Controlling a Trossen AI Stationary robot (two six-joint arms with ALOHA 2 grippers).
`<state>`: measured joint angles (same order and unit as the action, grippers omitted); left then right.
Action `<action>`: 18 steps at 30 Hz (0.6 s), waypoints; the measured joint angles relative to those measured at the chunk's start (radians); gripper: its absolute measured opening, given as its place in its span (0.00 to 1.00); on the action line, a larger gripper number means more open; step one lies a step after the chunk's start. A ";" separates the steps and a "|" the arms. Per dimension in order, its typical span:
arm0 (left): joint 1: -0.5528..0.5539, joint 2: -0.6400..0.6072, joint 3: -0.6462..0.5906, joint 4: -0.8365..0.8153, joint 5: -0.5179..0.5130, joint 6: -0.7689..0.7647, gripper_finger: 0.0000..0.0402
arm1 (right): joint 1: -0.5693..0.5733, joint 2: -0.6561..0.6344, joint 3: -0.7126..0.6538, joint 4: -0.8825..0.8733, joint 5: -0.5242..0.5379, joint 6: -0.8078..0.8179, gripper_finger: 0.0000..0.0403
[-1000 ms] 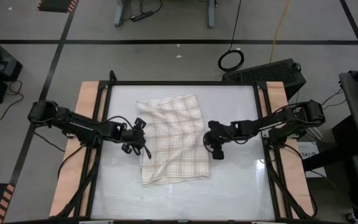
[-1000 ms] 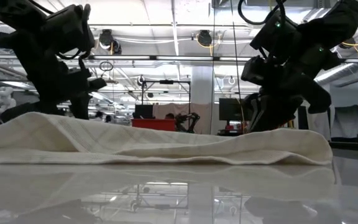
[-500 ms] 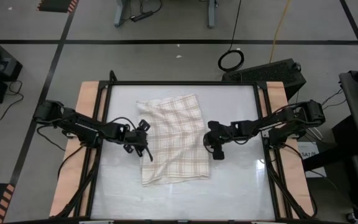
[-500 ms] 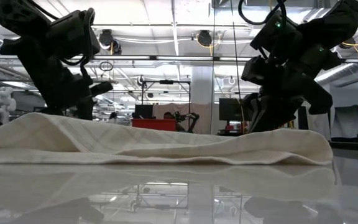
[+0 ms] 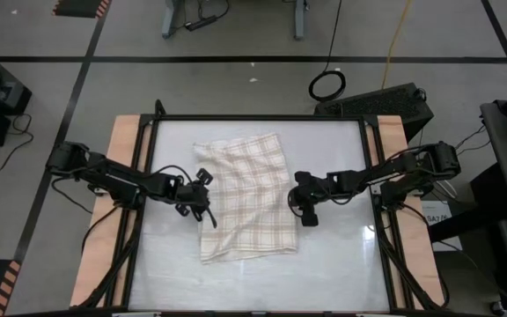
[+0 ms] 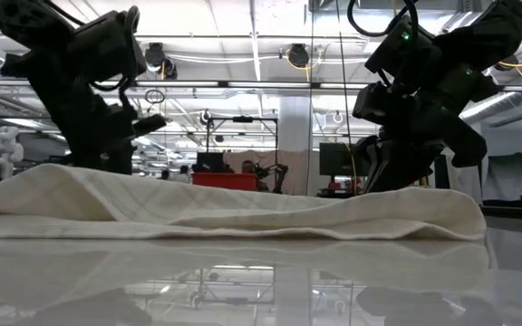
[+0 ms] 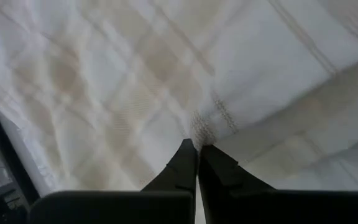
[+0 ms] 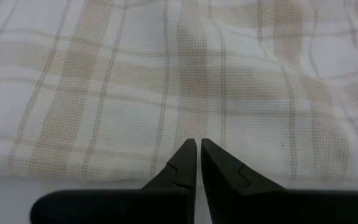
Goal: Roll towel
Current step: Roll the white towel
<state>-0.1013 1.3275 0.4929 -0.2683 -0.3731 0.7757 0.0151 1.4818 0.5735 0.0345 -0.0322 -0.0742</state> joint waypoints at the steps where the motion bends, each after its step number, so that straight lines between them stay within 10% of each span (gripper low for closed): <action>1: -0.003 -0.007 0.011 -0.014 -0.005 0.000 0.02 | 0.000 0.000 0.000 0.000 0.000 0.000 0.04; 18: -0.108 -0.133 0.121 -0.306 -0.021 -0.064 0.02 | -0.002 0.000 0.001 0.011 0.100 0.029 0.04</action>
<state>-0.2095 1.1940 0.6144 -0.5739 -0.3946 0.7116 0.0132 1.4818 0.5747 0.0458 0.0675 -0.0456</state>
